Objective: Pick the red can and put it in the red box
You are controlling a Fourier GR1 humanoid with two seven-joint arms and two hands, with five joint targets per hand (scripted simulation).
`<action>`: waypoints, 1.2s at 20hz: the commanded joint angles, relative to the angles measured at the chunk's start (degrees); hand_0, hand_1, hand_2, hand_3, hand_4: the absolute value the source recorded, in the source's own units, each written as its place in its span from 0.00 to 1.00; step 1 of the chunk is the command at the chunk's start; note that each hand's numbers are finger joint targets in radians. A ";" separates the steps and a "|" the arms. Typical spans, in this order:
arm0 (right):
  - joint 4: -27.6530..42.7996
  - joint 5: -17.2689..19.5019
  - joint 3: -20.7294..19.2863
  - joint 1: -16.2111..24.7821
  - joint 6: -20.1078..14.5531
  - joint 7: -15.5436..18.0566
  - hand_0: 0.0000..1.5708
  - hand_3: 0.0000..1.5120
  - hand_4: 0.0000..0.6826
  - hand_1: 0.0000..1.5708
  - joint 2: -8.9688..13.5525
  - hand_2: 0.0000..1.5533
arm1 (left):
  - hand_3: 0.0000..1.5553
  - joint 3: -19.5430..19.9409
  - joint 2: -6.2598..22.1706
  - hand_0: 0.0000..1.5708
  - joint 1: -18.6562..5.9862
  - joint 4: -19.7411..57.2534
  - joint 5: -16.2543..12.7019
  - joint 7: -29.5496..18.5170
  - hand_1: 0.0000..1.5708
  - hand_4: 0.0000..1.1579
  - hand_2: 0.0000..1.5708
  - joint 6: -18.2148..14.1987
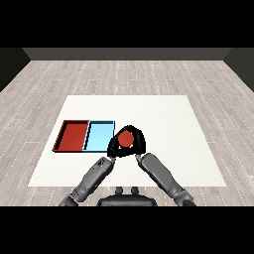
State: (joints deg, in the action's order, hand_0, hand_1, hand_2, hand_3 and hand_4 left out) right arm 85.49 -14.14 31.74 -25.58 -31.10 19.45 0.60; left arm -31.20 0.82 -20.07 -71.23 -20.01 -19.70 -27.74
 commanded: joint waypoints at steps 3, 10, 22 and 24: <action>3.42 0.93 -2.41 2.76 4.10 -1.12 0.95 0.92 0.95 0.95 0.53 0.93 | 0.95 0.37 -0.77 1.00 -1.31 4.20 -1.67 -0.53 1.00 0.97 0.99 -1.47; -2.62 -3.13 -2.89 0.13 3.80 2.78 0.95 0.92 0.93 0.95 -0.56 0.93 | 0.95 -0.66 -0.78 1.00 -4.31 2.32 -3.91 -5.42 1.00 0.98 1.00 -6.99; 0.99 3.87 -0.34 -0.14 0.50 -9.42 0.00 0.00 0.00 0.00 -0.59 0.00 | 0.97 -0.03 -0.49 1.00 -0.74 -2.14 0.53 -4.56 1.00 0.99 1.00 -8.23; 1.84 3.93 -0.81 0.46 1.03 -10.23 0.00 0.00 0.00 0.00 -0.58 0.00 | 0.97 -1.40 -0.78 1.00 -3.37 3.79 -3.92 -9.34 1.00 0.98 1.00 -9.76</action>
State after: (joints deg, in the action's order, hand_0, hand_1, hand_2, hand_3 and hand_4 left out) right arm 85.92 -11.06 31.47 -25.66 -30.57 12.27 0.26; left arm -31.74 0.76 -22.32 -68.44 -23.11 -27.66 -35.16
